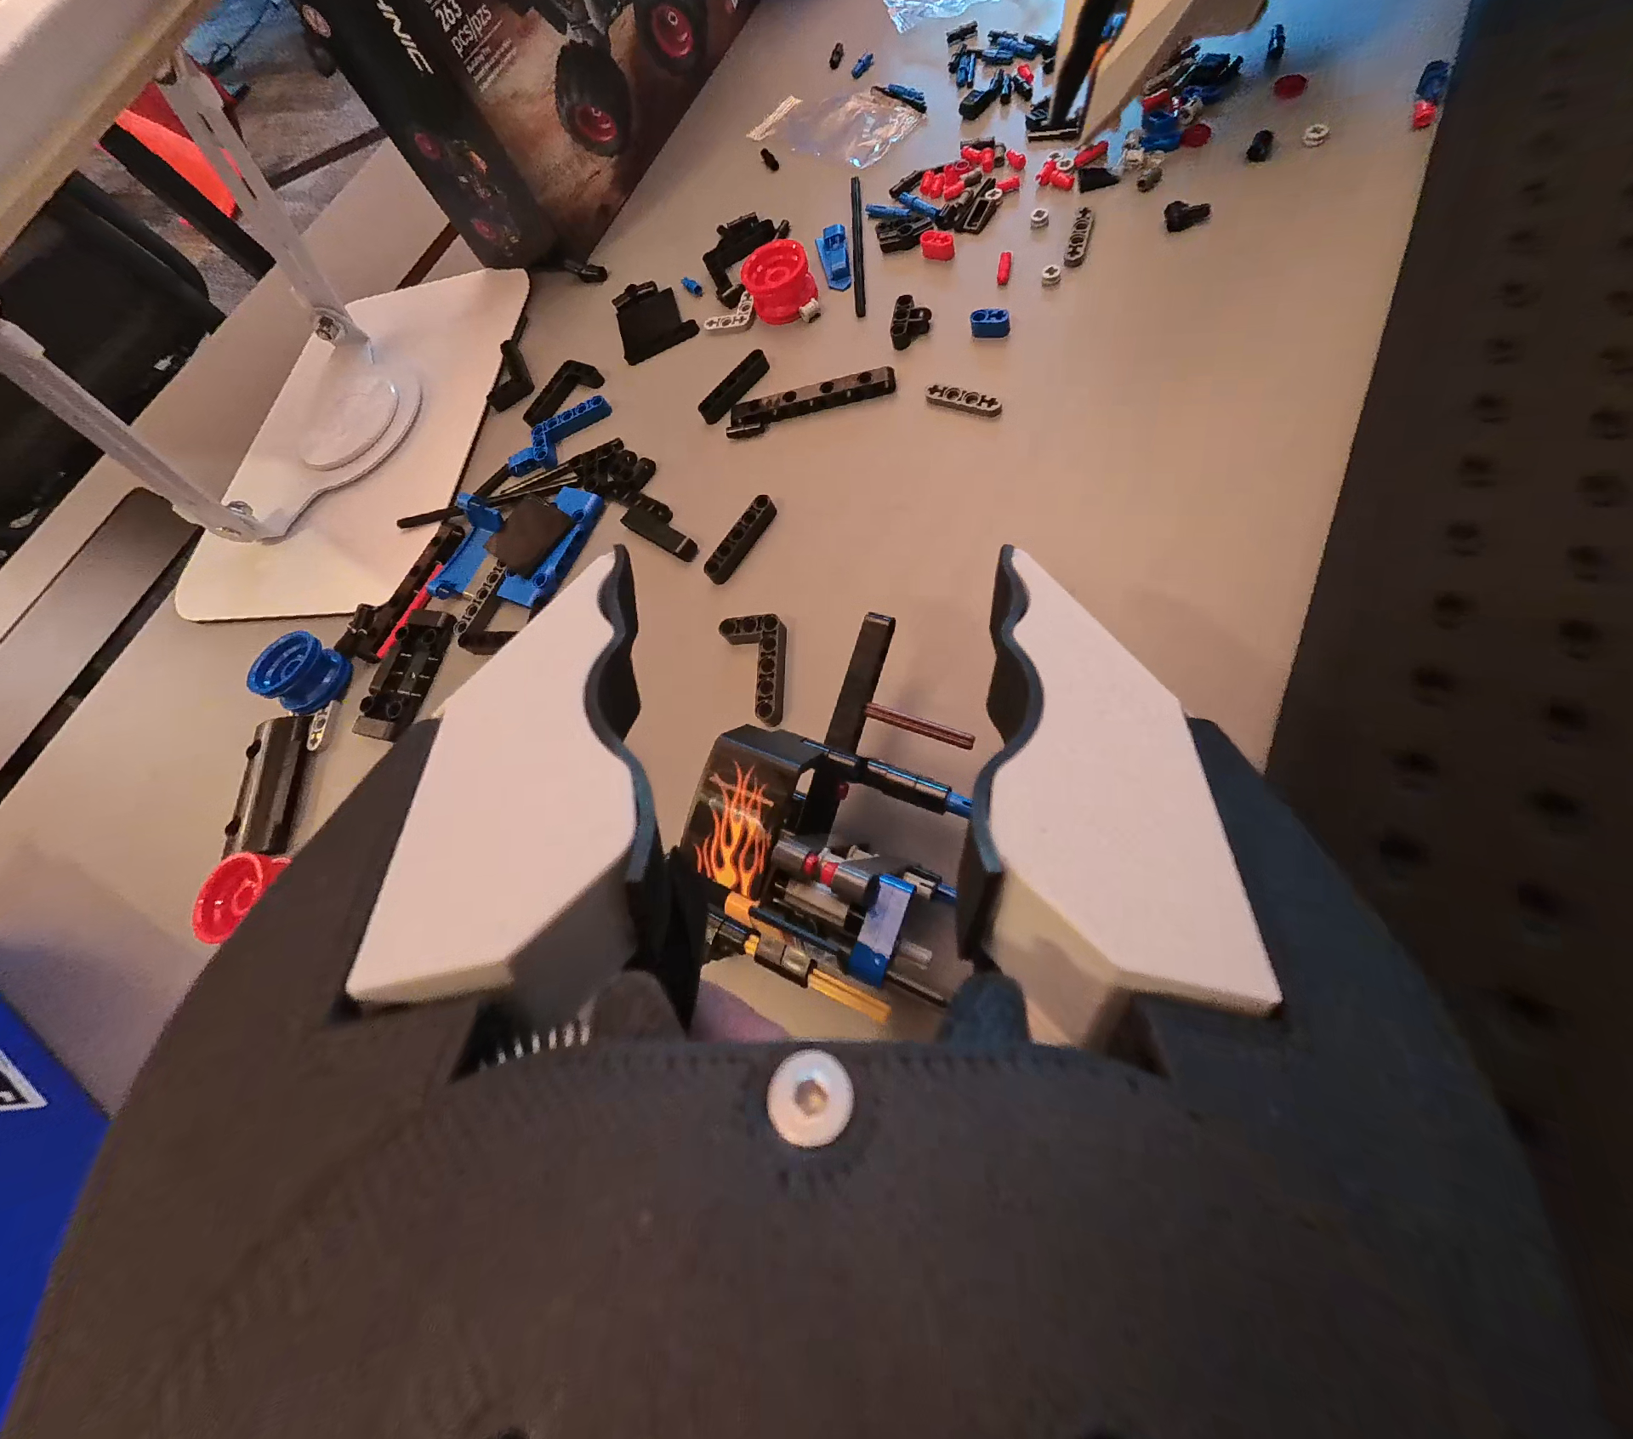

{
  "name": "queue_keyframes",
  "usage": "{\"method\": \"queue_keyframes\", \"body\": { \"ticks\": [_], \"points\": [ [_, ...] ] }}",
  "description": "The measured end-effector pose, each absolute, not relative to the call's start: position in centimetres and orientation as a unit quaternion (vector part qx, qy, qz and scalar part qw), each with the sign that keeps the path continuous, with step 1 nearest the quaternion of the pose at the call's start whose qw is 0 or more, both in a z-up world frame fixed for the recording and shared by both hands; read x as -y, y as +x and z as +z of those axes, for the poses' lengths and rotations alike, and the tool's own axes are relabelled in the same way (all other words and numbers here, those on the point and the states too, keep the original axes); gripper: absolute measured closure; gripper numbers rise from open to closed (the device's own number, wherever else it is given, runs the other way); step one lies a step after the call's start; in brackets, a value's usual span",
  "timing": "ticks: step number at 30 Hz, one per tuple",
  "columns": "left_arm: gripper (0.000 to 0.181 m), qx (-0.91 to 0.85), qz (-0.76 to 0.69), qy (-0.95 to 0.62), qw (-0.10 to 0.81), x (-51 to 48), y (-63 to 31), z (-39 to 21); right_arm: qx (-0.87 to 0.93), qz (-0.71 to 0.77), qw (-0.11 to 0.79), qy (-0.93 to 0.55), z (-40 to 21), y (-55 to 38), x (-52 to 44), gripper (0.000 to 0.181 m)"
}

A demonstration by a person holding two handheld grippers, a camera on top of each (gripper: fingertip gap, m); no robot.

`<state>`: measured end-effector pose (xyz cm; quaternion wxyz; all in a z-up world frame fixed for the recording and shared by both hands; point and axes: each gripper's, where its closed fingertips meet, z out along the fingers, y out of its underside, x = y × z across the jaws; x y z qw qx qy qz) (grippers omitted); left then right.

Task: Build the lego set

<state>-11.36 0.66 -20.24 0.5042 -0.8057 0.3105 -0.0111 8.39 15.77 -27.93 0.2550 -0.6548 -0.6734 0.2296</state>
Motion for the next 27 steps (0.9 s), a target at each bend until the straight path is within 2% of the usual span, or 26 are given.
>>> {"method": "queue_keyframes", "body": {
  "ticks": [14, 19, 27],
  "points": [
    [0.103, -0.315, -0.013, -0.804, 0.504, -0.9, -11.7, -20.5, 0.698, 0.236, 0.205, -0.645, -28.8, 8.1, -16.2, 0.169],
    [0.103, -0.317, -0.012, -0.804, 0.503, -1.0, -11.7, -20.6, 0.706, 0.237, 0.201, -0.636, -28.8, 7.9, -16.1, 0.177],
    [0.103, -0.319, -0.008, -0.806, 0.498, -0.5, -12.6, -20.5, 0.707, 0.239, 0.229, -0.624, -27.8, 7.6, -15.8, 0.178]
  ]
}}
